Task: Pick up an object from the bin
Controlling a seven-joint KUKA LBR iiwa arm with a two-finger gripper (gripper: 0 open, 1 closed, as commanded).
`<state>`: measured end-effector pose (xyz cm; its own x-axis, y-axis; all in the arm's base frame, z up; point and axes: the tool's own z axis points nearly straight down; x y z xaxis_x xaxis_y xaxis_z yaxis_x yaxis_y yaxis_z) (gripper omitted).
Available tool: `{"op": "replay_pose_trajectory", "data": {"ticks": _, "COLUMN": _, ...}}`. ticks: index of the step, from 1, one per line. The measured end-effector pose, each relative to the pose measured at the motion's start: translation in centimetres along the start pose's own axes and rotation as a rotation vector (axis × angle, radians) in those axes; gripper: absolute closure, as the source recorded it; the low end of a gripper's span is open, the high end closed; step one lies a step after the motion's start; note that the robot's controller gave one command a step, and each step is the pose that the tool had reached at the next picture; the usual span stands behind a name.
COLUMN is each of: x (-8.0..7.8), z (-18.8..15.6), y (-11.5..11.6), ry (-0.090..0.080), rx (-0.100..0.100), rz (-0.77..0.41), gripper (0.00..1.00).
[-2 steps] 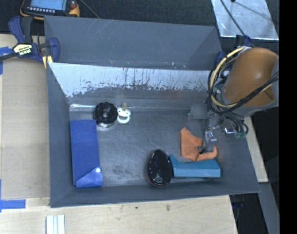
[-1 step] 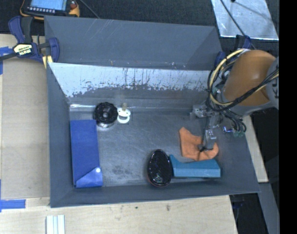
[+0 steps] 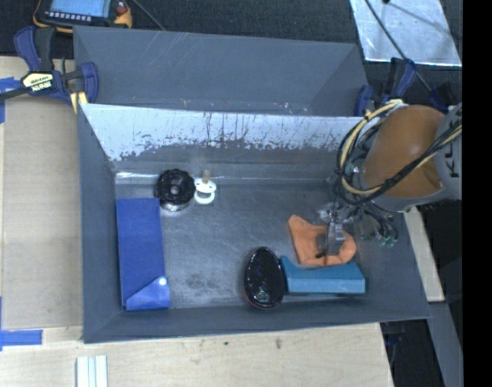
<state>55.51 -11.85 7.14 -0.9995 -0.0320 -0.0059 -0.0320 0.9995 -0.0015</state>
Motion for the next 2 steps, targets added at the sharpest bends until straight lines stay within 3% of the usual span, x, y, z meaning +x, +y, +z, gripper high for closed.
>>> {"op": "replay_pose_trajectory", "data": {"ticks": 1, "x": 0.0, "z": 0.0, "y": 0.0, "ry": 0.0, "rx": 0.0, "rz": 0.0, "gripper": 1.0}}
{"op": "replay_pose_trajectory", "data": {"ticks": 2, "x": 1.5, "z": -5.2, "y": 1.1, "ry": 0.009, "rx": -0.002, "rz": 0.002, "gripper": 1.0}}
